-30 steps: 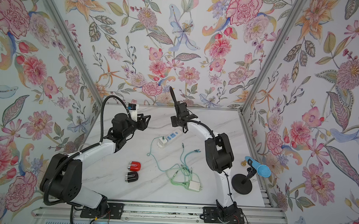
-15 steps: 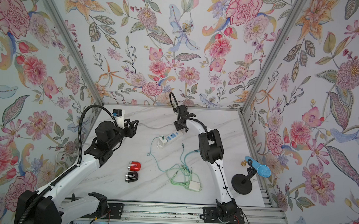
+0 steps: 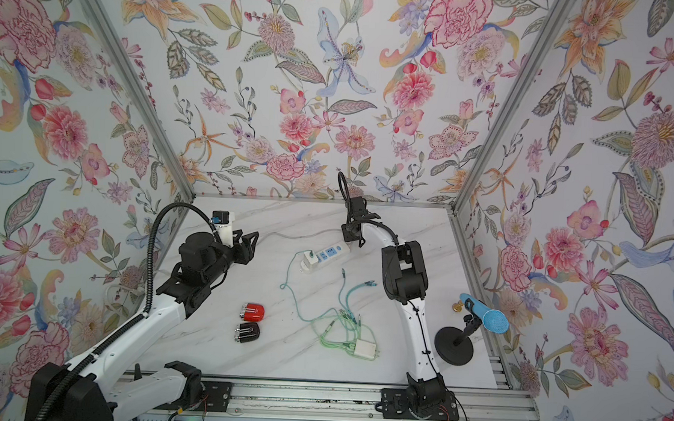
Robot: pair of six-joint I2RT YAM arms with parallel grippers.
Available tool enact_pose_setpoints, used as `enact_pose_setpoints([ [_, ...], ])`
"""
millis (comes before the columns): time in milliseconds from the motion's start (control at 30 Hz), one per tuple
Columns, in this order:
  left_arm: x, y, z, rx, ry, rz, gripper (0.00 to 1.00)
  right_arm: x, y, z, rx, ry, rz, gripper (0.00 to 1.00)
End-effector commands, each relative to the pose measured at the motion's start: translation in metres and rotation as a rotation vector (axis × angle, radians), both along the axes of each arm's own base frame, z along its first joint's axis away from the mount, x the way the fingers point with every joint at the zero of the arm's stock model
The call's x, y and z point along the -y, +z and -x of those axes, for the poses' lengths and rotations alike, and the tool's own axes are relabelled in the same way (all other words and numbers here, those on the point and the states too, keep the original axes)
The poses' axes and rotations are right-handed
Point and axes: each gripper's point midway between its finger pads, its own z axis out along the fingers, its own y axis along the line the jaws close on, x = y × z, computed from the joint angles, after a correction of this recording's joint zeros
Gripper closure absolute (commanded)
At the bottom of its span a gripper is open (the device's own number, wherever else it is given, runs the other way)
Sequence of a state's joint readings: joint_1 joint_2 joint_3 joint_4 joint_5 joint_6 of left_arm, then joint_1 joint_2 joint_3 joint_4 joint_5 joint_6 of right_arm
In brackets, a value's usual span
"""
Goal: Charge the electric shaver
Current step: Move the charging cable to the center of the board.
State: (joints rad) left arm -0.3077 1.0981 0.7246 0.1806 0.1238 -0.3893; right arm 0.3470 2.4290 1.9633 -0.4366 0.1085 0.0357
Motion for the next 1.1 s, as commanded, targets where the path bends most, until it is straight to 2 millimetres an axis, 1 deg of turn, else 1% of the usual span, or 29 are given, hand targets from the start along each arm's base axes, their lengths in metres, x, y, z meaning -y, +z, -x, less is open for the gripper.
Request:
enact_pose_setpoints([
  [0,-0.002,-0.006,0.002,-0.003,-0.002,0.006,0.42,0.052,-0.021,0.025,-0.091,-0.167,0.039,0.61],
  [67,-0.002,-0.008,0.002,-0.003,-0.001,0.004,0.42,0.051,-0.01,0.028,-0.069,-0.164,0.015,0.58],
  [133,-0.002,-0.009,0.003,-0.004,-0.003,0.003,0.42,0.042,0.004,0.033,-0.047,-0.122,0.003,0.55],
  [200,-0.001,-0.011,0.003,-0.004,-0.009,0.006,0.42,0.03,0.026,0.037,-0.01,-0.076,0.0,0.49],
  [367,-0.001,-0.008,0.007,0.008,-0.015,0.015,0.42,0.01,0.077,0.046,0.082,-0.013,-0.012,0.39],
  [433,-0.002,-0.006,0.008,0.012,-0.012,0.008,0.41,0.003,0.094,0.055,0.112,0.005,-0.009,0.38],
  [500,-0.005,-0.002,0.01,0.019,-0.007,0.0,0.41,-0.011,0.107,0.073,0.129,0.048,-0.027,0.38],
  [533,-0.006,0.0,0.011,0.02,-0.003,-0.002,0.41,-0.017,0.109,0.083,0.13,0.071,-0.038,0.38],
  [633,-0.011,0.005,0.013,0.023,0.009,-0.005,0.4,-0.035,0.107,0.123,0.112,0.13,-0.08,0.35],
  [667,-0.015,0.006,0.013,0.02,0.019,-0.003,0.38,-0.043,0.105,0.14,0.103,0.164,-0.109,0.3],
  [700,-0.02,0.006,0.012,0.016,0.032,0.0,0.37,-0.048,0.105,0.155,0.107,0.182,-0.127,0.21],
  [733,-0.024,0.006,0.012,0.012,0.041,0.004,0.36,-0.053,0.105,0.169,0.111,0.203,-0.144,0.19],
  [800,-0.032,0.009,0.012,0.016,0.053,0.014,0.35,-0.067,0.105,0.197,0.106,0.252,-0.212,0.18],
  [867,-0.04,0.012,0.011,0.014,0.068,0.023,0.34,-0.079,0.1,0.215,0.089,0.285,-0.241,0.17],
  [900,-0.044,0.016,0.01,0.015,0.079,0.026,0.33,-0.078,0.097,0.216,0.093,0.274,-0.221,0.17],
  [933,-0.045,0.022,0.01,0.015,0.083,0.025,0.33,-0.086,0.095,0.22,0.092,0.289,-0.209,0.17],
  [967,-0.044,0.031,0.009,0.023,0.074,0.02,0.33,-0.092,0.094,0.22,0.089,0.296,-0.207,0.18],
  [1033,-0.045,0.05,0.009,0.042,0.068,-0.005,0.32,-0.102,0.095,0.214,0.094,0.301,-0.216,0.19],
  [1067,-0.047,0.056,0.009,0.047,0.074,-0.031,0.32,-0.105,0.094,0.21,0.104,0.299,-0.207,0.19],
])
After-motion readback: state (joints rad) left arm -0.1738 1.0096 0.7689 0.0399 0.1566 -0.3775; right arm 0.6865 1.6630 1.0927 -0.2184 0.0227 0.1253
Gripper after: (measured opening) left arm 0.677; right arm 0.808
